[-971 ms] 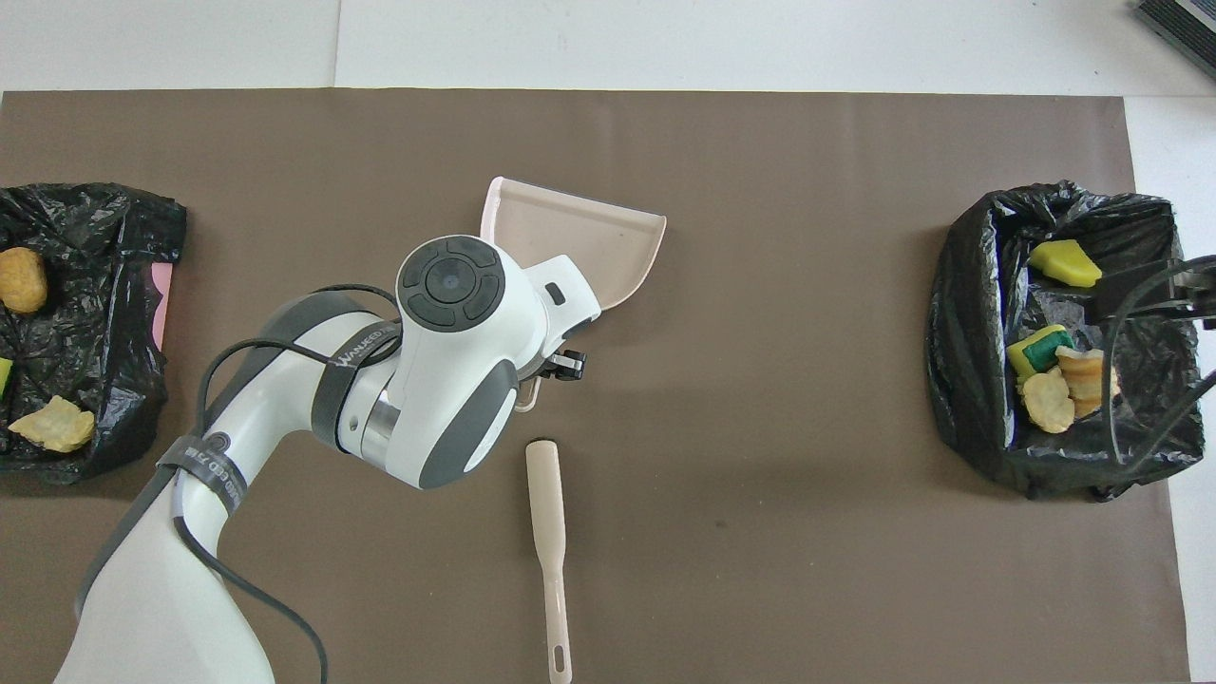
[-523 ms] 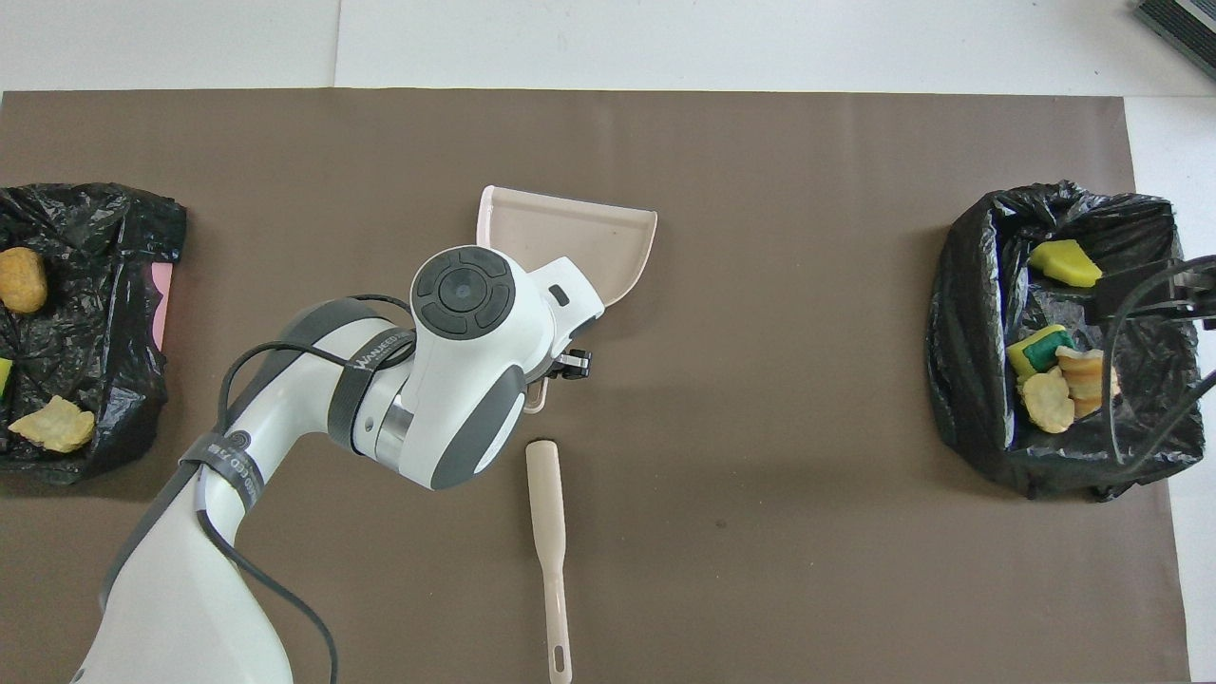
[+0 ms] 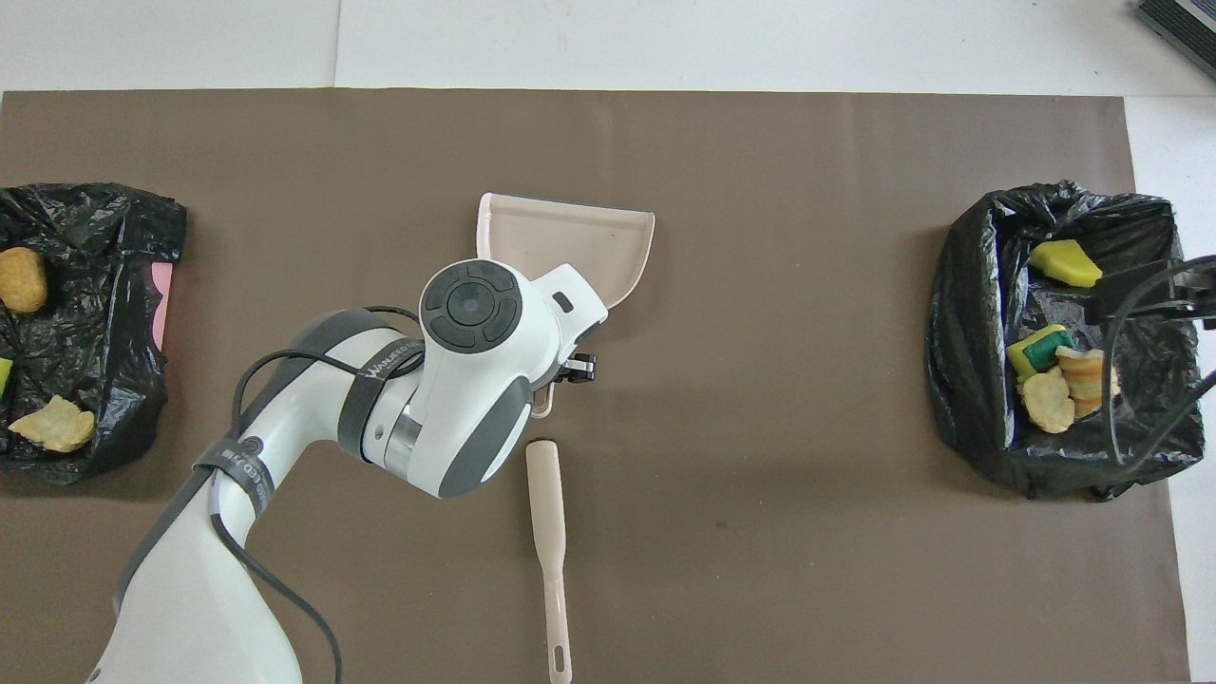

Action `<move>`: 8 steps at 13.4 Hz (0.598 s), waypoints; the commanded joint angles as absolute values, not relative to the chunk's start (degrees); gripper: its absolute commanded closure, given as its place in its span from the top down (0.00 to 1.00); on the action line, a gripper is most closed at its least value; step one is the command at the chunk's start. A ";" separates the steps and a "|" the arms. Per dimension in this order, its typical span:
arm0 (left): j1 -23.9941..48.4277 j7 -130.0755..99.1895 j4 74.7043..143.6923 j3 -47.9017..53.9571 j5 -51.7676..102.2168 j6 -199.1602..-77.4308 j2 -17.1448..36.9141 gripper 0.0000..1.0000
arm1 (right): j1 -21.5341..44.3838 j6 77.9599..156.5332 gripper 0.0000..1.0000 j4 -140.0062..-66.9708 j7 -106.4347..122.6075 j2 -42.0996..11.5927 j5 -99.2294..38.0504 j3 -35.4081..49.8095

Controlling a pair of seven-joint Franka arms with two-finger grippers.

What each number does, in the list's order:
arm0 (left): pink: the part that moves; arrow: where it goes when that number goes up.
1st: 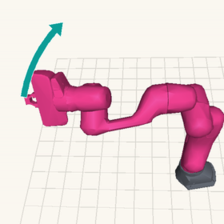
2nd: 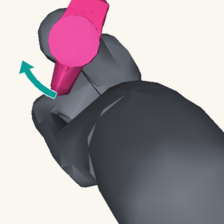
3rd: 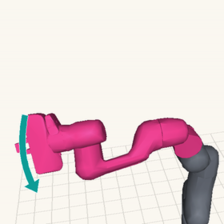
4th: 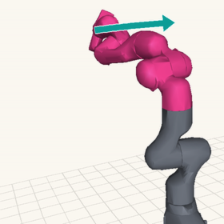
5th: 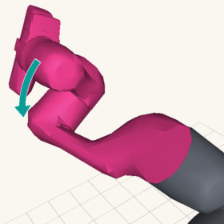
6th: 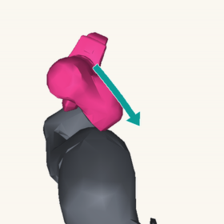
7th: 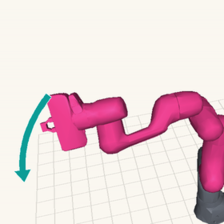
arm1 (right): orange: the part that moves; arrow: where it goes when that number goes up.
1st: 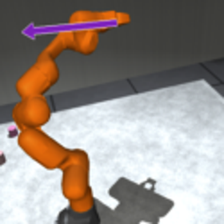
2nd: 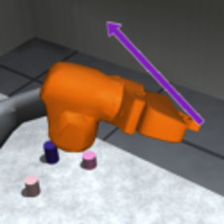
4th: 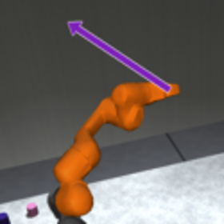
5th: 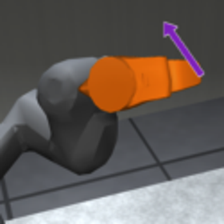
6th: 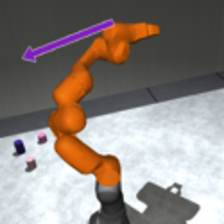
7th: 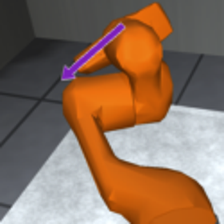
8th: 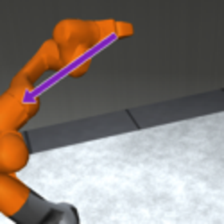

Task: Sweep and dump trash in bin
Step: 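Lower the dustpan onto the mat and open the left gripper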

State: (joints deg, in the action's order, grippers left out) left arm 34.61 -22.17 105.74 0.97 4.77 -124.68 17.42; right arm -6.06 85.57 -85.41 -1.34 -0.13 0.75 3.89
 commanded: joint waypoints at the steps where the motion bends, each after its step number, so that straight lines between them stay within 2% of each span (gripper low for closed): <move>1: 35.86 -22.59 108.11 -0.26 5.80 -126.65 15.73 0.00 | -6.24 84.90 1.00 -85.96 -1.14 0.62 -0.35 3.96; 2: 35.86 -22.07 108.28 -0.18 5.80 -126.65 15.65 0.00 | -6.24 84.90 1.00 -85.87 -1.06 0.62 -0.35 3.96; 4: 35.77 -21.80 108.63 -0.26 5.80 -126.56 15.64 0.35 | -6.24 84.90 1.00 -85.87 -1.14 0.62 -0.35 3.96; 6: 35.51 -22.14 108.20 -0.26 5.80 -126.47 15.73 0.80 | -6.24 84.90 1.00 -85.87 -1.14 0.62 -0.35 3.96; 7: 35.25 -22.58 107.93 -0.26 5.80 -126.39 15.73 1.00 | -6.24 84.90 1.00 -85.87 -1.14 0.62 -0.35 3.96; 8: 35.16 -22.67 107.84 -0.35 5.80 -125.95 15.73 1.00 | -6.24 84.90 1.00 -85.87 -1.14 0.62 -0.35 3.87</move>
